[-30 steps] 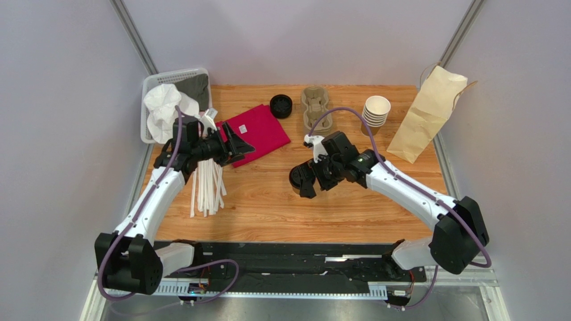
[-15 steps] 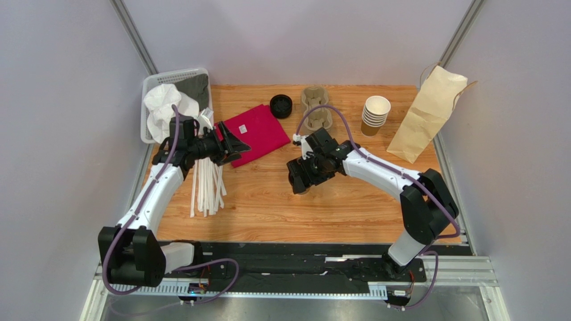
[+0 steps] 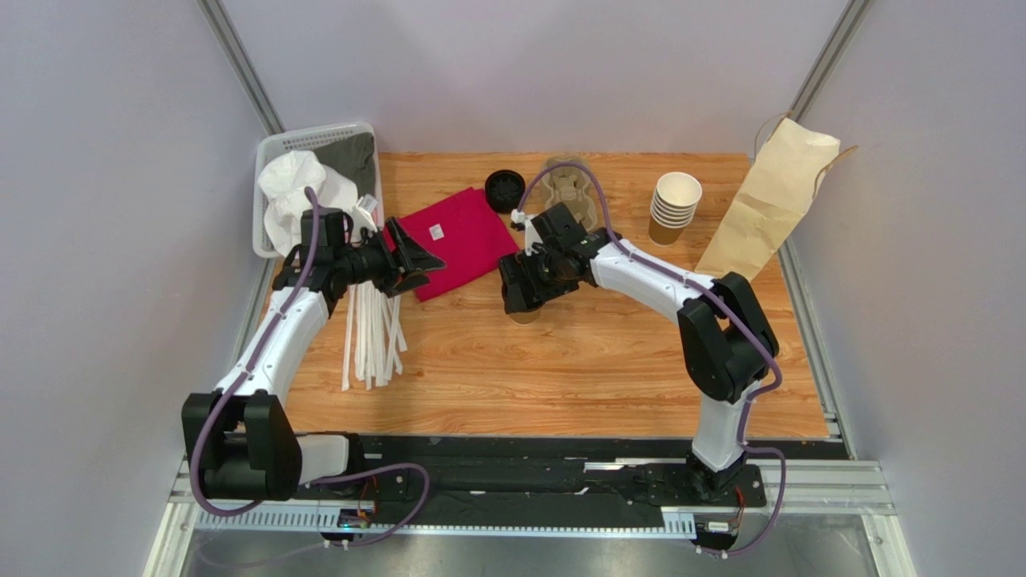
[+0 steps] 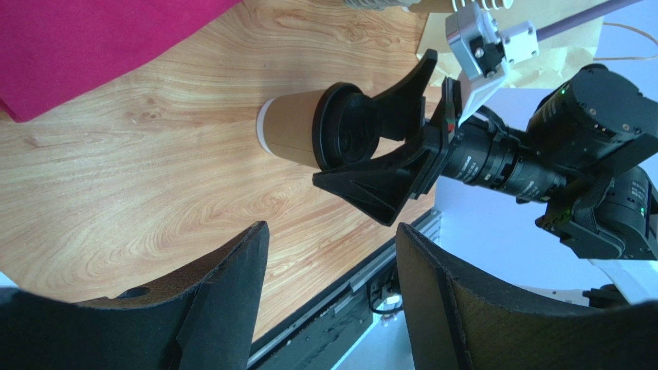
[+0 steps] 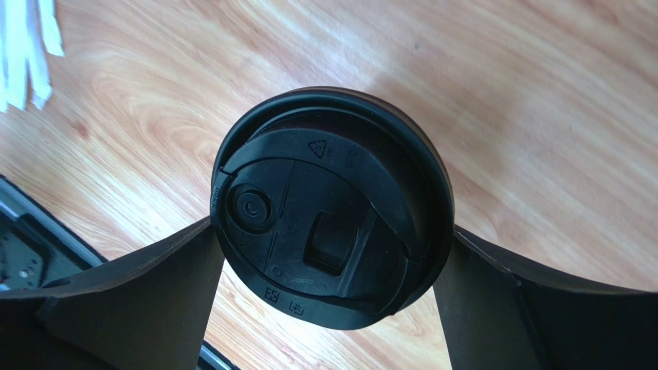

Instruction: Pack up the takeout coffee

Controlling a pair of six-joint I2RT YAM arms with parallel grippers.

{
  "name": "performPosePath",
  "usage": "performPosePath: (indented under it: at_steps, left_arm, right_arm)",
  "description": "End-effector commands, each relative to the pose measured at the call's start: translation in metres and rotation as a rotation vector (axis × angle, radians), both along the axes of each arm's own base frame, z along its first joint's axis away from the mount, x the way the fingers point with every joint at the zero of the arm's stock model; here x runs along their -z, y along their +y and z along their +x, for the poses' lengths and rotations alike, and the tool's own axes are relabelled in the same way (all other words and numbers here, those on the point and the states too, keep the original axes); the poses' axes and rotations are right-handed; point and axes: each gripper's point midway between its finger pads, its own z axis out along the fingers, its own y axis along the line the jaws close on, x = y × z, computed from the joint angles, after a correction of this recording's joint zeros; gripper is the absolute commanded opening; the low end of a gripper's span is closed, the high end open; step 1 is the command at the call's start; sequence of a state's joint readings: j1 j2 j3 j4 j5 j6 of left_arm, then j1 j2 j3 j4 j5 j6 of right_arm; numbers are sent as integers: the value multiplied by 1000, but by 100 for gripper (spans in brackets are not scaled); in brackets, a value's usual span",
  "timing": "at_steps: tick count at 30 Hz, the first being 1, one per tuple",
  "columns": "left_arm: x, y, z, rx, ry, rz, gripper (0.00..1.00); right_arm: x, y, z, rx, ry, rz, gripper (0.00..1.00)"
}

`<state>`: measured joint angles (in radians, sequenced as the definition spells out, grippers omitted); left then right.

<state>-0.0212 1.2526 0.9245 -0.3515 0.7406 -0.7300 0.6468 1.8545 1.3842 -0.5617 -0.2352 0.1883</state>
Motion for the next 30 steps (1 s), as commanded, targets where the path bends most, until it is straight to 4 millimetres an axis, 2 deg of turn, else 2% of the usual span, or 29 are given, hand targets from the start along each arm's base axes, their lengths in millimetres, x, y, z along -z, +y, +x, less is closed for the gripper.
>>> performPosePath:
  at_steps: [1, 3, 4, 10, 17, 20, 24, 30]
  left_arm:
    - [-4, 2, 8, 16, -50, -6, 70]
    - [-1, 1, 8, 24, -40, -9, 70]
    - [0, 9, 11, 1, -37, -9, 70]
    - [3, 16, 11, -12, -32, -8, 69]
    - [2, 20, 15, -21, -36, -15, 70]
    - [-1, 19, 14, -14, -45, -19, 70]
    - [-5, 19, 11, -13, -58, -15, 71]
    - [-8, 19, 10, -20, -56, -19, 71]
  right_arm:
    - [-25, 34, 20, -28, -23, 137, 100]
    - [-30, 41, 27, -18, -26, 158, 100]
    - [-24, 43, 29, -16, -16, 154, 100]
    - [-14, 51, 43, 3, -13, 142, 100]
    - [-13, 53, 44, -15, -33, 139, 100]
    - [-22, 53, 42, -37, -53, 148, 100]
    - [-47, 53, 33, -77, -99, 162, 100]
    - [-57, 46, 23, -96, -106, 128, 100]
